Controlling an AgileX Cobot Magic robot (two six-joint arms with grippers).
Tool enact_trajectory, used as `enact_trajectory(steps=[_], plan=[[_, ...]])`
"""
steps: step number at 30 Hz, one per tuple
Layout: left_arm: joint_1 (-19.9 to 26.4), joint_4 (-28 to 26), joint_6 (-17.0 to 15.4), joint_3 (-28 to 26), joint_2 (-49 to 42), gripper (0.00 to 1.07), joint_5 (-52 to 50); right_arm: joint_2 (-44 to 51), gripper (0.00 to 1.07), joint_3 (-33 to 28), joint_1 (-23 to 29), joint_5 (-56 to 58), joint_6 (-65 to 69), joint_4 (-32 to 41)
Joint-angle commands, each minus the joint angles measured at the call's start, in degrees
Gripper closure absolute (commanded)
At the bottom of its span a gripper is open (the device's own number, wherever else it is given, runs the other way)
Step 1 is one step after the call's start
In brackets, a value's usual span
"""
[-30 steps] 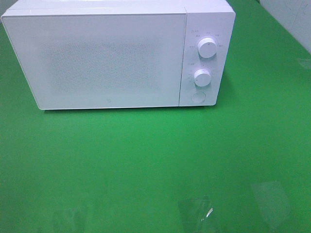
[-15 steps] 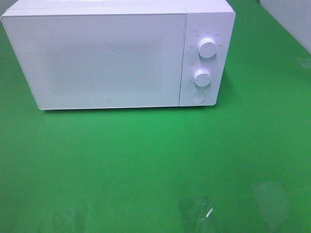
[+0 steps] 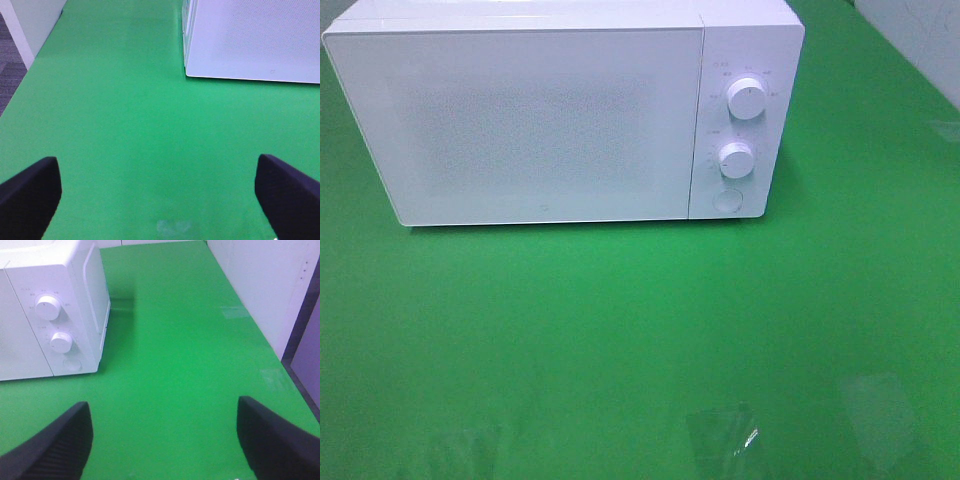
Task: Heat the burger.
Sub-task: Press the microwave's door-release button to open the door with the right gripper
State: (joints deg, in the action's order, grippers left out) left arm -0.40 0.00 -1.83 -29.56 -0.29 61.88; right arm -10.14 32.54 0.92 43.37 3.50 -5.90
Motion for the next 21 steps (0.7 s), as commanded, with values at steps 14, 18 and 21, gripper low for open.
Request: enact_trajectory(steps=[14, 18, 21], plan=[[0.17, 0.0, 0.17, 0.0, -0.8, 0.05, -0.8, -17.65, 0.31, -6.47, -0.17, -29.56, -0.63, 0.23], [0.17, 0.0, 0.17, 0.0, -0.8, 0.05, -0.8, -21.43, 0.31, -7.51, -0.17, -34.66, -0.63, 0.23], [0.17, 0.0, 0.17, 0.0, -0.8, 0.05, -0.8, -26.41, 0.31, -9.17, -0.17, -43.37, -0.74, 0.23]])
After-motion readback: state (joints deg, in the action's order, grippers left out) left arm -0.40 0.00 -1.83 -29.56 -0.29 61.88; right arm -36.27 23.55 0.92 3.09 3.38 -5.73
